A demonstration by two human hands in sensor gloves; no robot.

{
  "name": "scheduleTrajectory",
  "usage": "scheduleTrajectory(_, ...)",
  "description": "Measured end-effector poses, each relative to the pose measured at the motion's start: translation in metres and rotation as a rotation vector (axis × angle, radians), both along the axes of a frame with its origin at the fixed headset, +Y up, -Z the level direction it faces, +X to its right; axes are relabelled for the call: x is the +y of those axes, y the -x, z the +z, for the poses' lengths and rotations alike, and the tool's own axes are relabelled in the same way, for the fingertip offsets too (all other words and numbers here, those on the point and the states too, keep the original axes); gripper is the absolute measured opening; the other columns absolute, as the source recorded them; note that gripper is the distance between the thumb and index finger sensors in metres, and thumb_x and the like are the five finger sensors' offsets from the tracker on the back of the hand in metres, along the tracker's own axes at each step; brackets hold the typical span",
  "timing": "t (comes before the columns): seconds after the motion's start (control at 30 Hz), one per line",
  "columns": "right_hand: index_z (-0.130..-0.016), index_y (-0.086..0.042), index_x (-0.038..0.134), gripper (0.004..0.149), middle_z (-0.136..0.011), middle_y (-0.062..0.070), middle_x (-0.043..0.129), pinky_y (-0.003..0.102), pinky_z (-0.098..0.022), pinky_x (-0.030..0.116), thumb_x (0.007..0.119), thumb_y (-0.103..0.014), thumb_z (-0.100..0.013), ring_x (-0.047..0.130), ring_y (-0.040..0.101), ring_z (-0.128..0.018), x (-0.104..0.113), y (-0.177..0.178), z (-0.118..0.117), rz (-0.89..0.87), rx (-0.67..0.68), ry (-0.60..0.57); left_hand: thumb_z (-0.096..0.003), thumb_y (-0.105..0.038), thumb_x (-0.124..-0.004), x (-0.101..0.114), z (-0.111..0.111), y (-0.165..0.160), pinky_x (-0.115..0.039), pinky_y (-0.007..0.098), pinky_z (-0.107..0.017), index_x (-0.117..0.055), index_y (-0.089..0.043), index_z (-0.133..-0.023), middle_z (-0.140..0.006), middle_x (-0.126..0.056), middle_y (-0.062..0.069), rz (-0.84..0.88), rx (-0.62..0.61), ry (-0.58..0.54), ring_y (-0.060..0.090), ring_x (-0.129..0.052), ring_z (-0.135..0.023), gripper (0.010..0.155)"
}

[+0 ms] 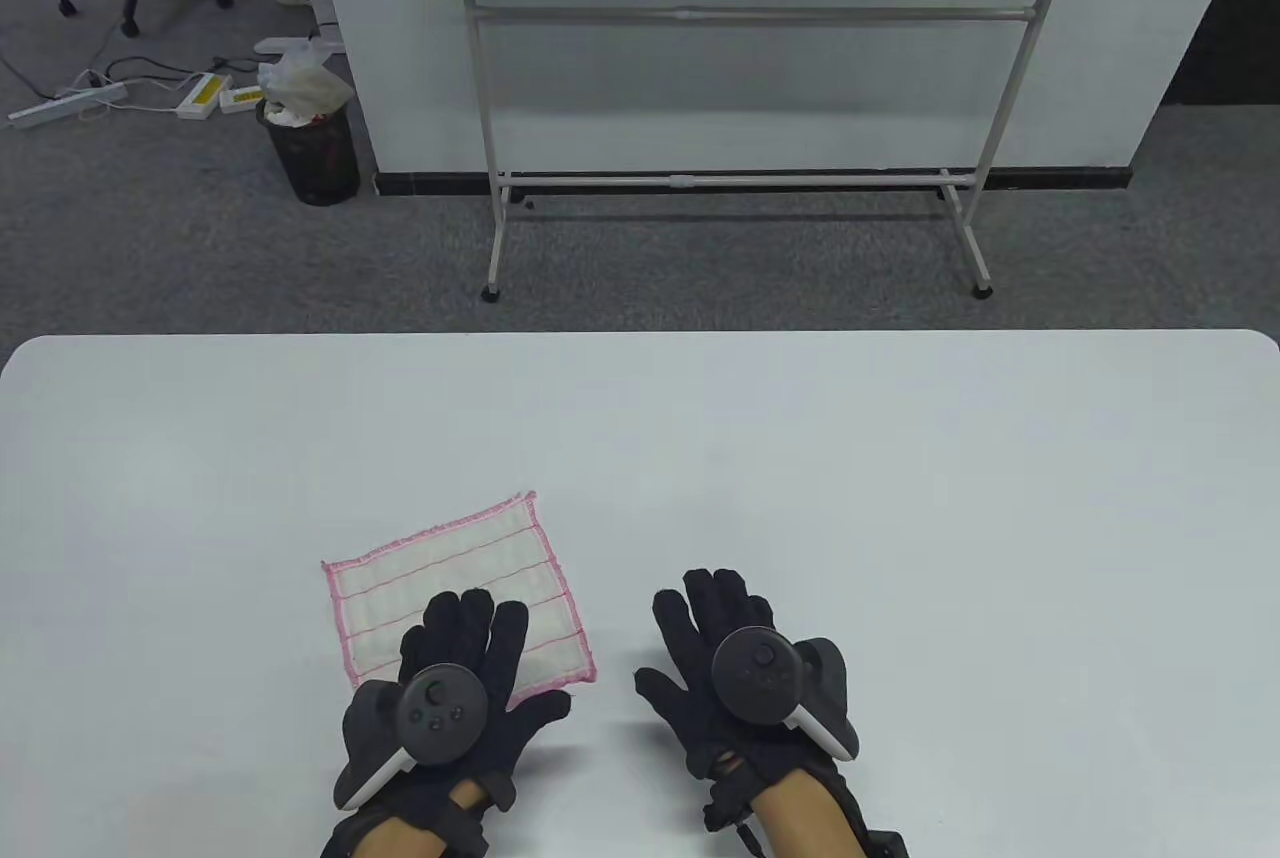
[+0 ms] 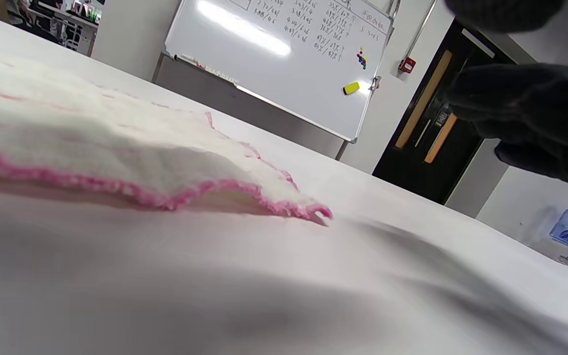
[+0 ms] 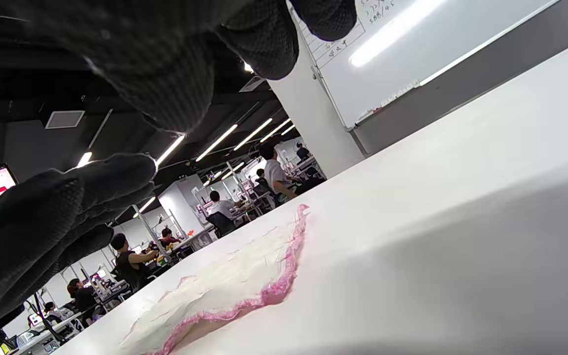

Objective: Squeeze dry dish cloth into compact mass

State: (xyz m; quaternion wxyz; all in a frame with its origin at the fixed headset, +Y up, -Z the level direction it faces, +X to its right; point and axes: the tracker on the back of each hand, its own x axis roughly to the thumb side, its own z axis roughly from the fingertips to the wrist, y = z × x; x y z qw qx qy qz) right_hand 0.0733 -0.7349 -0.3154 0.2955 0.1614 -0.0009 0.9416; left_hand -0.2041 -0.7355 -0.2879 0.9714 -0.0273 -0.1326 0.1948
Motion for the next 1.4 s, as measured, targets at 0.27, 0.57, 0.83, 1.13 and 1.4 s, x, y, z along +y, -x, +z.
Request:
scheduleTrajectory(0.27, -0.107, -0.020, 0.045, 0.076, -0.113, 0.009, 0.027, 0.058, -0.074, 0.019, 0.077, -0.055, -0.047, 0.018, 0.037, -0.106, -0.001, 0.003, 0.000, -0.020, 0.011, 0.013, -0.0494, -0.076, -0.061, 0.000, -0.003, 0.005, -0.008, 0.062, -0.071, -0.021, -0.031, -0.110, -0.117, -0.005, 0.004, 0.007, -0.011, 0.028, 0.035, 0.004, -0.104, 0.085)
scheduleTrajectory(0.57, -0.106, -0.019, 0.048, 0.075, -0.113, 0.012, 0.032, 0.059, -0.073, 0.022, 0.076, -0.055, -0.047, 0.024, 0.040, -0.105, -0.005, 0.012, 0.002, -0.043, 0.041, 0.049, -0.0481, -0.077, -0.065, -0.004, -0.011, 0.037, -0.008, 0.063, -0.070, -0.020, -0.031, -0.110, -0.117, -0.004, 0.005, 0.012, 0.046, 0.138, 0.036, 0.005, -0.103, 0.089)
scheduleTrajectory(0.83, -0.106, -0.018, 0.050, 0.075, -0.112, 0.013, 0.035, 0.059, -0.073, 0.025, 0.076, -0.055, -0.047, 0.028, 0.042, -0.105, -0.003, 0.022, 0.007, -0.069, 0.068, 0.057, -0.0477, -0.074, -0.069, -0.021, -0.009, 0.069, -0.007, 0.063, -0.069, -0.016, -0.030, -0.109, -0.115, 0.000, 0.005, -0.009, 0.116, 0.358, 0.036, 0.008, -0.101, 0.092)
scheduleTrajectory(1.13, -0.105, -0.016, 0.052, 0.074, -0.111, 0.015, 0.040, 0.060, -0.072, 0.029, 0.076, -0.055, -0.046, 0.035, 0.044, -0.103, -0.005, 0.026, 0.007, -0.087, 0.082, 0.097, -0.0508, -0.065, -0.073, -0.045, -0.013, 0.076, -0.009, 0.062, -0.070, -0.020, -0.029, -0.109, -0.115, -0.003, 0.002, -0.143, 0.125, 0.404, 0.032, 0.005, -0.103, 0.086)
scheduleTrajectory(1.4, -0.104, -0.016, 0.053, 0.074, -0.111, 0.016, 0.042, 0.061, -0.072, 0.029, 0.076, -0.055, -0.046, 0.037, 0.045, -0.103, -0.005, 0.024, 0.008, -0.076, 0.090, 0.110, -0.0527, -0.061, -0.071, -0.048, -0.018, 0.061, -0.036, 0.057, -0.074, -0.029, -0.028, -0.109, -0.111, -0.026, 0.003, -0.293, 0.116, 0.317, 0.033, -0.031, -0.100, 0.078)
